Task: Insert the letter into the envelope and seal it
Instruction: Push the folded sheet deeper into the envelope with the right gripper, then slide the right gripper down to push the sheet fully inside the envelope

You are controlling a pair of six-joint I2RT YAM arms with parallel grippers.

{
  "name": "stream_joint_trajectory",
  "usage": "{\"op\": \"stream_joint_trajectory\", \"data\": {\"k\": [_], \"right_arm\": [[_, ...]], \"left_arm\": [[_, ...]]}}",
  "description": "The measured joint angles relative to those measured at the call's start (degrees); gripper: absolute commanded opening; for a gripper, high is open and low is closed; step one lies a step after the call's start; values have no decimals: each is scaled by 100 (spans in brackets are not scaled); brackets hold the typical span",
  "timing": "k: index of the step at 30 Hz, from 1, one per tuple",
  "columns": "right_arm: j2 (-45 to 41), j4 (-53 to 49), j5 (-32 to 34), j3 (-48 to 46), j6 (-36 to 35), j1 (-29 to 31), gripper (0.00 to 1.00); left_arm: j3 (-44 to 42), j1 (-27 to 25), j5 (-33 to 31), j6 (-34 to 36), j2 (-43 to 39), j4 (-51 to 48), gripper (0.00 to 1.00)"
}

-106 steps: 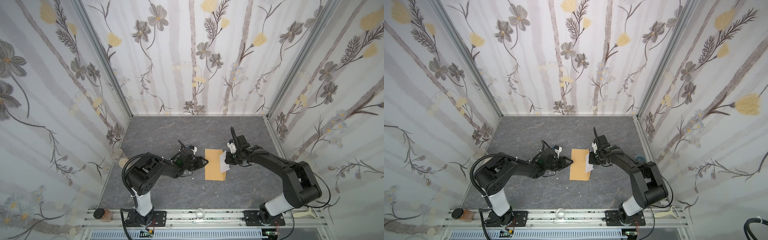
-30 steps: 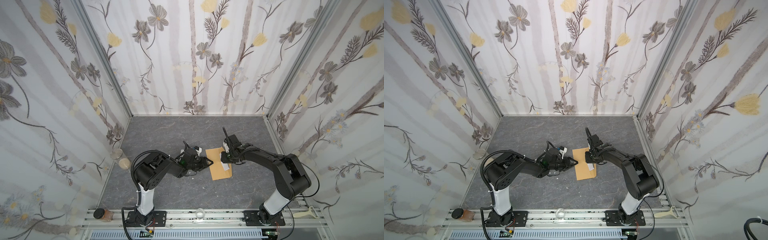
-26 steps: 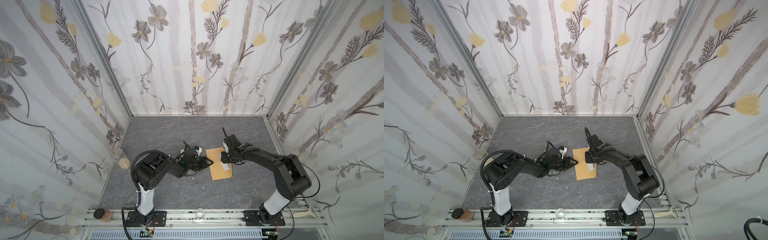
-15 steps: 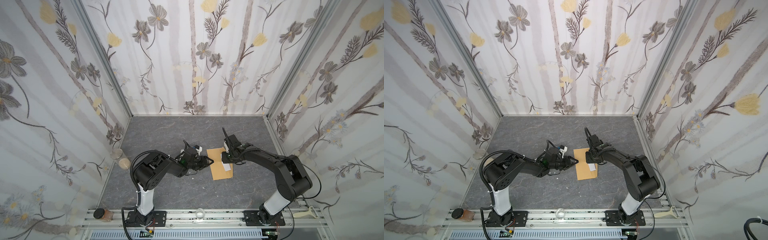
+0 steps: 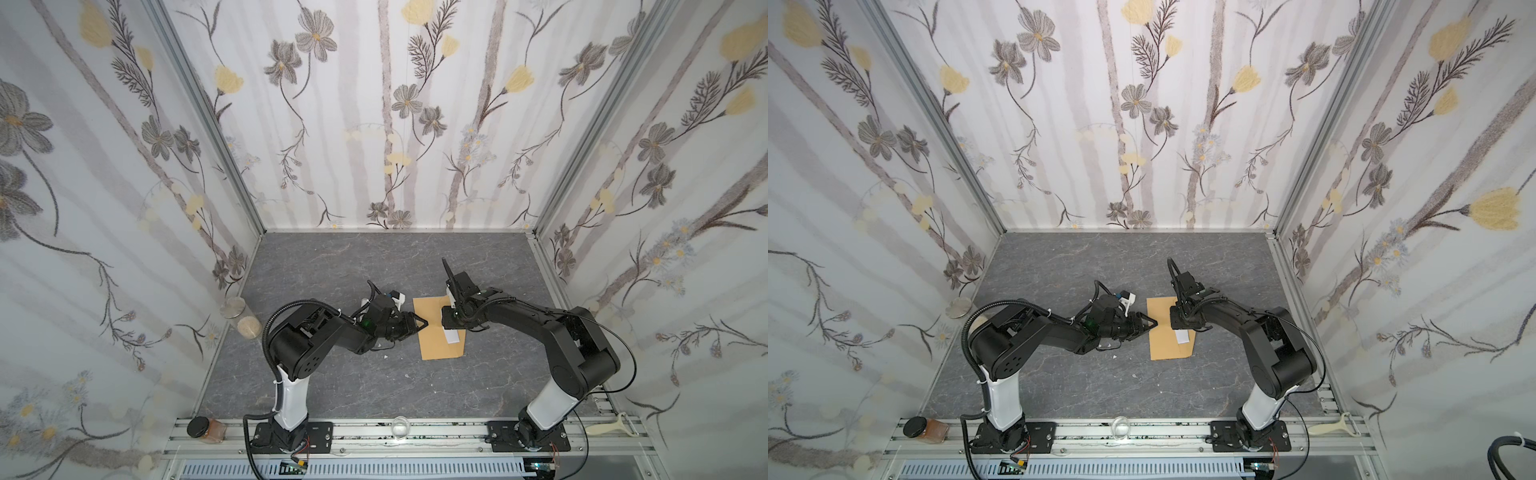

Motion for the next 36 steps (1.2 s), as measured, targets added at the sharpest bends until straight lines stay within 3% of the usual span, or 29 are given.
{"op": "stream_joint_trajectory", "data": {"k": [22, 36], "right_arm": [[129, 391, -306, -114, 179, 144, 48], [-223, 391, -251, -155, 190, 101, 50]], "left_arm": [[0, -7, 39, -2, 66, 31, 51], [-295, 184, 57, -105, -302, 11, 51]]}}
